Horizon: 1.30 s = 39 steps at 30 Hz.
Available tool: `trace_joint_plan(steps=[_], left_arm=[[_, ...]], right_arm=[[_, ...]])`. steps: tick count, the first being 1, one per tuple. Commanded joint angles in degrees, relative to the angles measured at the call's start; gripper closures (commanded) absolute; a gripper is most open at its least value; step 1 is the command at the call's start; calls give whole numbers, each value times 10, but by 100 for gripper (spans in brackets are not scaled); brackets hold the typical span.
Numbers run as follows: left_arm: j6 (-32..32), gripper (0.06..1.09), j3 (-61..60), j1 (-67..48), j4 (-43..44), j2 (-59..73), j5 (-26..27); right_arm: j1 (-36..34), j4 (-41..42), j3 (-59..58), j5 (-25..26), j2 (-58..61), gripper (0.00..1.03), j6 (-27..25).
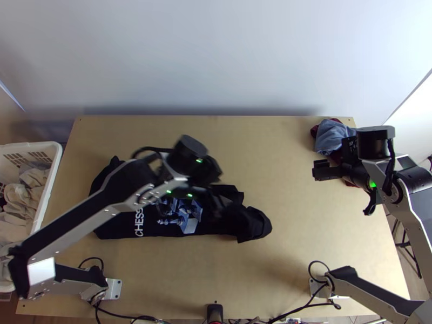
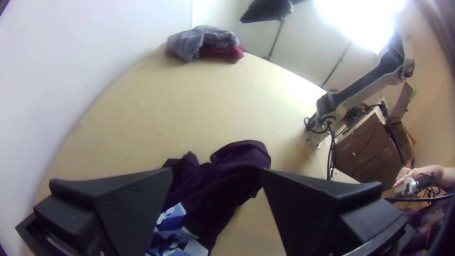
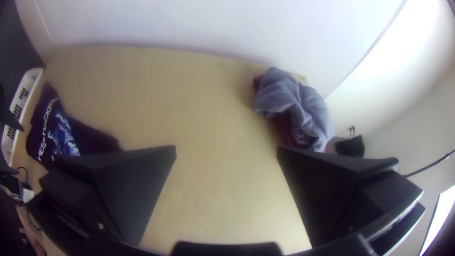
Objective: Fold the t-shirt
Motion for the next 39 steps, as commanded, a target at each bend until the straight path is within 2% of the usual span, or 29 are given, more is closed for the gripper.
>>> trace_joint_plan(steps=[1, 10, 23, 28, 39], left_arm=[[8, 15, -42, 97, -40, -65, -5], [17, 15, -140, 295, -56, -147, -5], [20, 16, -240, 527, -24, -146, -6], [21, 17, -269, 566, 0, -124, -28], [25, 20, -293, 567, 88, -35, -69]], right_arm=[[12, 2, -12, -1, 0, 4, 0], [33, 18, -11, -1, 18, 4, 0], [36, 28, -12, -1, 26, 4, -1], [38, 30, -19, -1, 26, 4, 0], [42, 30, -32, -1, 22, 4, -1]])
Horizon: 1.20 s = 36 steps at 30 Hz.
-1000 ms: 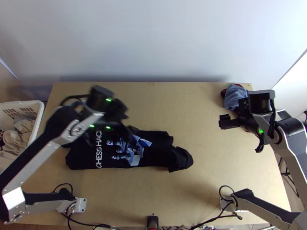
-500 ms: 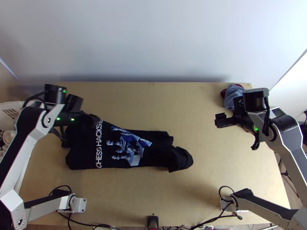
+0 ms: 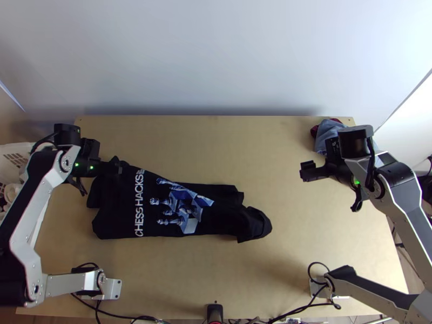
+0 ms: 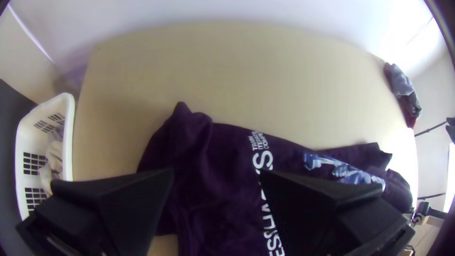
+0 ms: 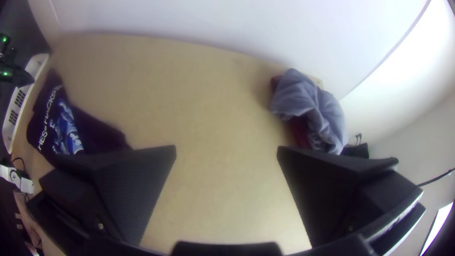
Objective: Fold the t-shirt
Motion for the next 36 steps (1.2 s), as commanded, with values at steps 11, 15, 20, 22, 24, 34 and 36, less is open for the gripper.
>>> trace_joint_plan(steps=[11, 15, 20, 22, 24, 34, 36], left_arm=[[1, 26, -8, 8, 112, 110, -49], [-2, 29, -3, 7, 120, 139, -49], [-3, 46, 9, -1, 127, 156, -49], [-3, 46, 11, -1, 129, 166, -49], [-1, 49, 13, -1, 130, 175, -49], [2, 105, 13, -2, 133, 183, -48], [2, 105, 17, -10, 129, 168, -48]], right_arm=[[1, 0, -28, 0, -13, 4, 0], [1, 0, -30, 0, -14, 4, -1], [1, 0, -30, 0, -14, 4, -2], [1, 0, -30, 0, -12, 4, -3], [0, 0, -30, 0, -11, 4, -4], [0, 0, -30, 0, -7, 4, -4], [0, 0, -30, 0, -7, 4, -4]])
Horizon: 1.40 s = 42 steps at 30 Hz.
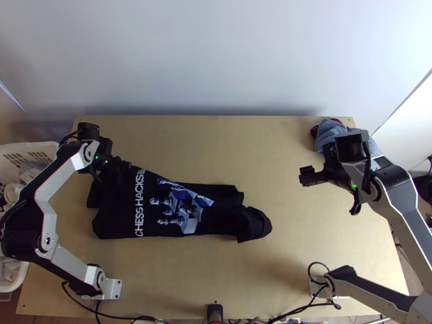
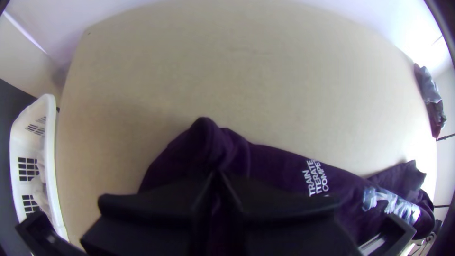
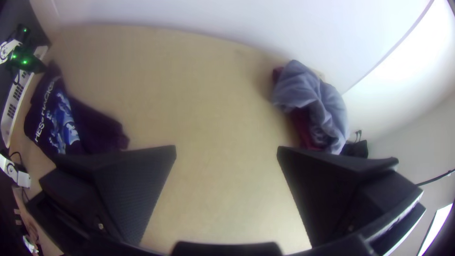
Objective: Fold the t-shirt
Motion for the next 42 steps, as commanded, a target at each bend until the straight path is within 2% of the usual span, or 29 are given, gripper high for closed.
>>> trace_joint_plan(steps=[1, 6, 15, 24, 32, 39, 42], left_arm=[[1, 105, 9, -17, -5, -18, 1], [10, 105, 61, -75, -39, -66, 3], [10, 105, 223, -179, -104, -91, 4], [17, 105, 404, -292, -131, -68, 4], [57, 105, 565, -427, -177, -17, 4], [69, 105, 580, -541, -198, -26, 0], [70, 105, 542, -559, -216, -39, 0]], right_arm=[[-1, 0, -1, 0, 1, 4, 0], [-1, 0, 0, 0, 1, 4, -1], [-1, 0, 10, 0, 1, 4, -1], [-4, 0, 12, 0, -5, 4, -7], [-9, 0, 20, 0, 1, 4, -7], [-23, 0, 24, 0, 1, 4, -11], [-25, 0, 23, 0, 1, 4, -10]])
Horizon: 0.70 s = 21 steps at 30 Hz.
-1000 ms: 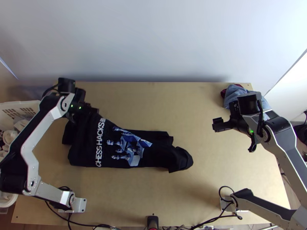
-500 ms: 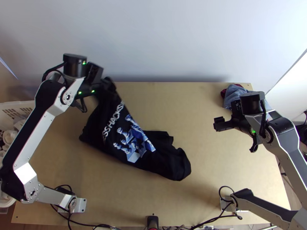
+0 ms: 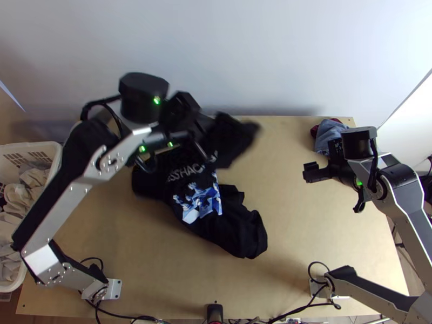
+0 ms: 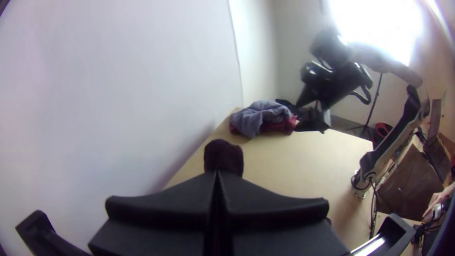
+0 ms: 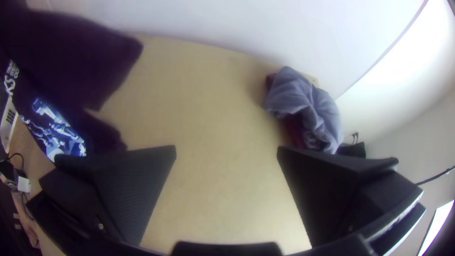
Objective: Fold the t-shirt
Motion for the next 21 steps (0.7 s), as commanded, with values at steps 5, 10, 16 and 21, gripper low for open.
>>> trace_joint_plan(steps=[5, 10, 16, 21], left_arm=[[24, 105, -150, -52, -25, -29, -2], [32, 105, -277, -13, 44, -53, -2], [39, 105, -378, 23, 115, -53, -2], [38, 105, -417, 42, 149, -41, -2]], right_arm=[[-8, 0, 1, 0, 4, 4, 0], [-8, 0, -3, 0, 1, 4, -1], [12, -2, -21, 0, -11, 4, -2], [44, -5, -22, 0, -7, 4, -14]])
